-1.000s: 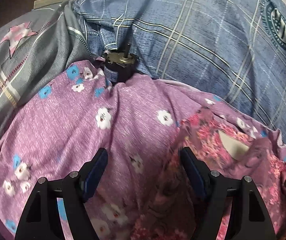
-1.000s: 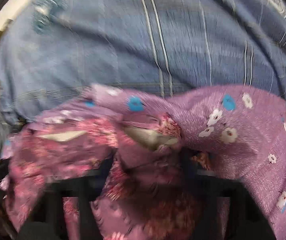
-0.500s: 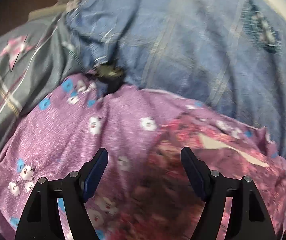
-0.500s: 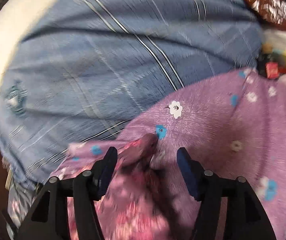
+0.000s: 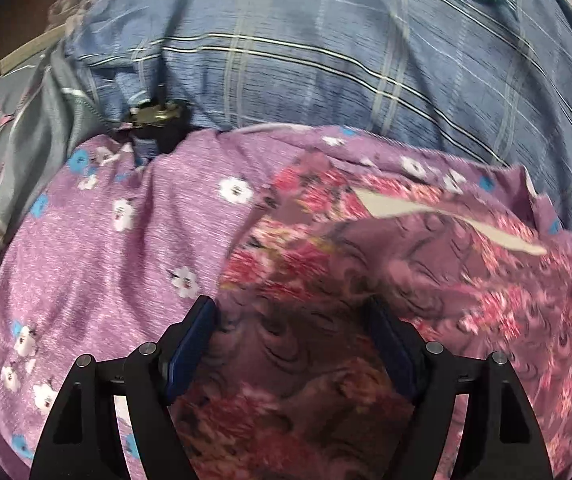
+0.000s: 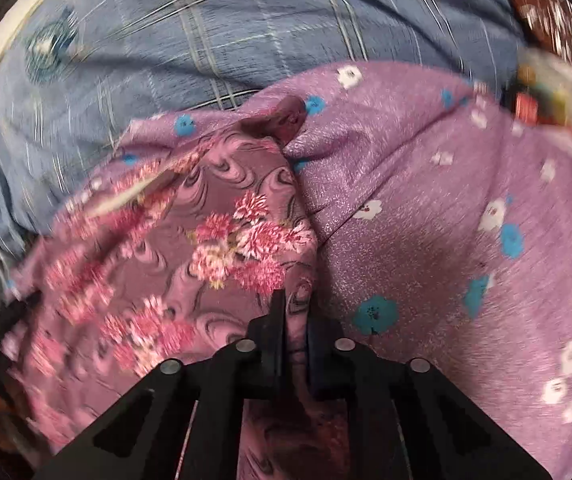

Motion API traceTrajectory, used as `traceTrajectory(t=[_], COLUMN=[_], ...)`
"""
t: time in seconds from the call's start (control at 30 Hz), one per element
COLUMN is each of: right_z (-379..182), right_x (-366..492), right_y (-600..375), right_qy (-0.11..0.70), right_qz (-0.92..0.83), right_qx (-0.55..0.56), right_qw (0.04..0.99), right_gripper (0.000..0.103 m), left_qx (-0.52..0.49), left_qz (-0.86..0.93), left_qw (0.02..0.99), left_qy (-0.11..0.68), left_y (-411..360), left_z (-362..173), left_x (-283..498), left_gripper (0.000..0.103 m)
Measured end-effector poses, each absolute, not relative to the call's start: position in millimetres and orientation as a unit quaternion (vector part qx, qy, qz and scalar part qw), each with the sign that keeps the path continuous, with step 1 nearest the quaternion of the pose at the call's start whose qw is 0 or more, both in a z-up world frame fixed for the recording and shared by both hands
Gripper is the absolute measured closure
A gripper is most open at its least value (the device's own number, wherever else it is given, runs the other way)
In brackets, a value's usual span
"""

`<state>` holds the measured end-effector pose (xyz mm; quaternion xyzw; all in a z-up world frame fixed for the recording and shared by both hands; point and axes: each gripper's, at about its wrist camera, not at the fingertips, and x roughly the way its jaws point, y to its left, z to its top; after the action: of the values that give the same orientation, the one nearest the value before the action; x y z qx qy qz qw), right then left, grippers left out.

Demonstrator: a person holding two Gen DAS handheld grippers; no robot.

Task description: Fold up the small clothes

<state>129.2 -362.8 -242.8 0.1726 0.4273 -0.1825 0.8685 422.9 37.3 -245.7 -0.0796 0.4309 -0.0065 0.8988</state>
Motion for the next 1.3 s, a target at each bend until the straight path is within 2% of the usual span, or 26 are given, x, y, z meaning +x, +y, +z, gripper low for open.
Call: traceTrajectory(t=[0.13, 0.23, 0.33, 0.4, 0.43, 0.47, 0.53, 0.57, 0.67, 0.77, 0.9, 1.0, 1.07, 1.1, 1.2, 1.3], right_z=[-237.9, -247.9, -238.4, -229.7, -222.2, -214.9, -196.1, -190.7, -176.4, -175.2, -181.5, -190.9, -205.7, -213.8, -250.3, -243.6], right_x=[105.2, 99.3, 98.8, 97.5, 96.0, 94.6, 88.2, 88.7, 106.5, 146.4, 206.0, 225.0, 235.0, 238.1, 258.9, 249.6], right_y=[-361.2, -370.4, -370.1, -373.4, -373.1, -372.0, -362.9, -359.8, -343.1, -317.8, -269.7, -231.4, -210.5, -200.7, -182.0, -182.4], right_qy=[0.425, 0.434, 0.430, 0.422, 0.410, 0.394, 0.342, 0.327, 0.314, 0.338, 0.383, 0.403, 0.423, 0.431, 0.484, 0.475], right_qz=[-0.230, -0.223, -0.229, -0.232, -0.238, -0.240, -0.239, -0.231, -0.143, -0.037, 0.018, 0.056, 0.071, 0.068, 0.054, 0.057], right_qx=[0.152, 0.176, 0.188, 0.210, 0.216, 0.217, 0.204, 0.199, 0.196, 0.215, 0.195, 0.185, 0.176, 0.168, 0.137, 0.130], right_qw=[0.862, 0.855, 0.853, 0.851, 0.854, 0.860, 0.886, 0.894, 0.918, 0.916, 0.903, 0.894, 0.886, 0.884, 0.862, 0.868], right_gripper=[0.100, 0.100, 0.097, 0.088, 0.074, 0.056, 0.039, 0.038, 0.038, 0.038, 0.042, 0.049, 0.060, 0.063, 0.063, 0.064], left_qx=[-0.132, -0.135, -0.152, -0.169, -0.173, -0.175, -0.181, -0.185, -0.193, -0.197, -0.215, -0.219, -0.223, -0.228, -0.230, -0.223], left_qz=[-0.006, 0.012, 0.022, 0.024, 0.028, 0.033, 0.044, 0.045, 0.048, 0.066, 0.077, 0.079, 0.080, 0.077, 0.070, 0.065], left_qw=[0.887, 0.892, 0.895, 0.894, 0.894, 0.894, 0.895, 0.894, 0.890, 0.888, 0.874, 0.869, 0.866, 0.863, 0.864, 0.866], left_qy=[0.443, 0.432, 0.419, 0.414, 0.413, 0.411, 0.405, 0.405, 0.409, 0.409, 0.429, 0.437, 0.441, 0.443, 0.443, 0.442], left_y=[51.8, 60.1, 73.5, 82.0, 86.0, 89.4, 94.3, 96.0, 103.1, 112.9, 128.5, 136.2, 139.2, 140.2, 139.3, 138.3], left_z=[-249.6, -243.1, -235.6, -232.1, -231.7, -229.1, -227.6, -225.7, -222.3, -220.6, -226.3, -228.5, -230.2, -231.0, -230.8, -228.3], left_x=[430.8, 432.1, 427.1, 422.6, 422.5, 416.9, 414.2, 411.0, 410.8, 414.2, 420.6, 426.0, 428.6, 429.1, 429.9, 427.8], left_gripper=[0.027, 0.029, 0.029, 0.029, 0.029, 0.029, 0.029, 0.029, 0.029, 0.029, 0.029, 0.029, 0.029, 0.029, 0.029, 0.029])
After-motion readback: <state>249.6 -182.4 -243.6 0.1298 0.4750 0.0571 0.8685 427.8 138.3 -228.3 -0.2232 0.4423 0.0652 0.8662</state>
